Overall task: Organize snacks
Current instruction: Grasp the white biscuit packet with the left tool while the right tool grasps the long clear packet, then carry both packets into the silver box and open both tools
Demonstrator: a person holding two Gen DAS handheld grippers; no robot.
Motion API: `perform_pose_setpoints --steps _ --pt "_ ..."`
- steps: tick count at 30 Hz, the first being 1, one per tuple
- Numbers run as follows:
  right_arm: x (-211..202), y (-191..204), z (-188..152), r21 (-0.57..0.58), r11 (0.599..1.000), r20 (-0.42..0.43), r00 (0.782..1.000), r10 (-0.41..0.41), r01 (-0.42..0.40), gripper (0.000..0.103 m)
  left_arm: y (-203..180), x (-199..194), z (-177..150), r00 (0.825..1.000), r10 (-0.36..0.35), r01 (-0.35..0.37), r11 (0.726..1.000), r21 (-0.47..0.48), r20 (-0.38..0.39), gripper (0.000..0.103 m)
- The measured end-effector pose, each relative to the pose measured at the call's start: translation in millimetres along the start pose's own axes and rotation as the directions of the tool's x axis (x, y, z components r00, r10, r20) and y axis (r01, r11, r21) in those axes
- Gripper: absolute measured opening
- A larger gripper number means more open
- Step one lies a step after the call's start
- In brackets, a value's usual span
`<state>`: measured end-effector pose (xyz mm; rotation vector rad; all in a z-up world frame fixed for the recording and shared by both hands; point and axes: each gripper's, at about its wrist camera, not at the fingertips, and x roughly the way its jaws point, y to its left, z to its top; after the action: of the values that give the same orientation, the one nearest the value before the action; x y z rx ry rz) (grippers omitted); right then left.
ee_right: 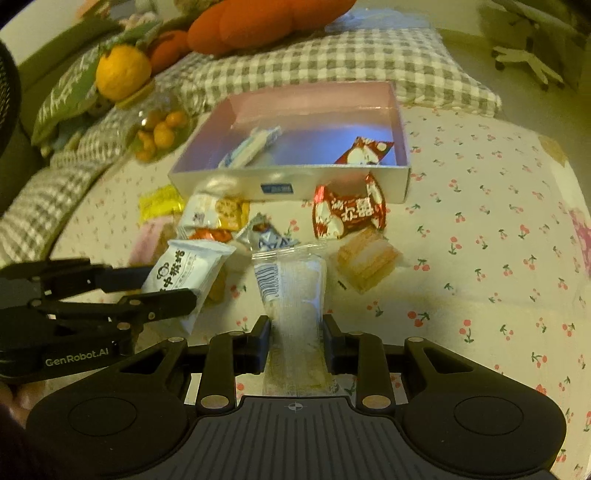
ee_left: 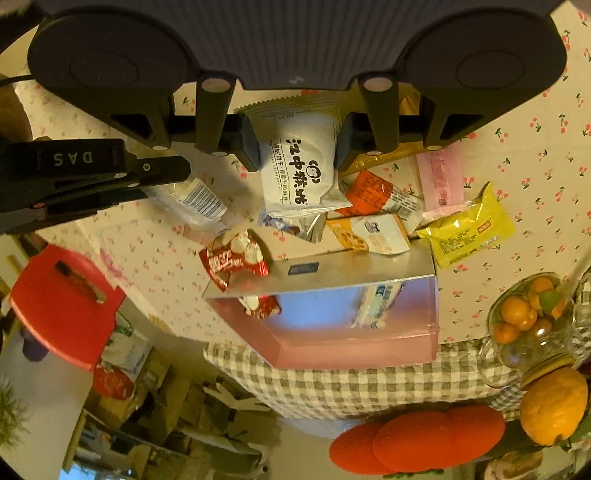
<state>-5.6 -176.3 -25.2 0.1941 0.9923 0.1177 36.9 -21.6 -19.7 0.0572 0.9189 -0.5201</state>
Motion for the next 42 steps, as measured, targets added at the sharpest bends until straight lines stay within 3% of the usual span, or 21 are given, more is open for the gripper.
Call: perform_pose_setpoints --steps 14,23,33,42 --pt "-23.3 -14.1 39.2 0.129 0.99 0.105 0.994 0.042 -0.055 0.027 18.9 -14.3 33.2 0.996 -0.017 0.026 0.995 -0.097 0.089 0.041" --pt "-14.0 -23.2 70.7 0.261 0.96 0.145 0.987 0.066 -0.103 0.027 36.2 -7.9 55.5 0.99 -0.005 0.03 0.984 -0.178 0.142 0.041" --pt "14.9 -31.6 95.1 0.369 0.92 0.207 0.976 0.06 -0.134 0.028 45.6 23.6 78.7 0.981 -0.046 0.091 0.967 -0.237 0.188 0.041" --pt "45.8 -48.5 103.1 0.418 0.891 0.279 0.959 0.058 -0.175 0.028 41.9 60.6 87.6 0.971 -0.106 0.147 0.971 -0.189 0.214 0.041"
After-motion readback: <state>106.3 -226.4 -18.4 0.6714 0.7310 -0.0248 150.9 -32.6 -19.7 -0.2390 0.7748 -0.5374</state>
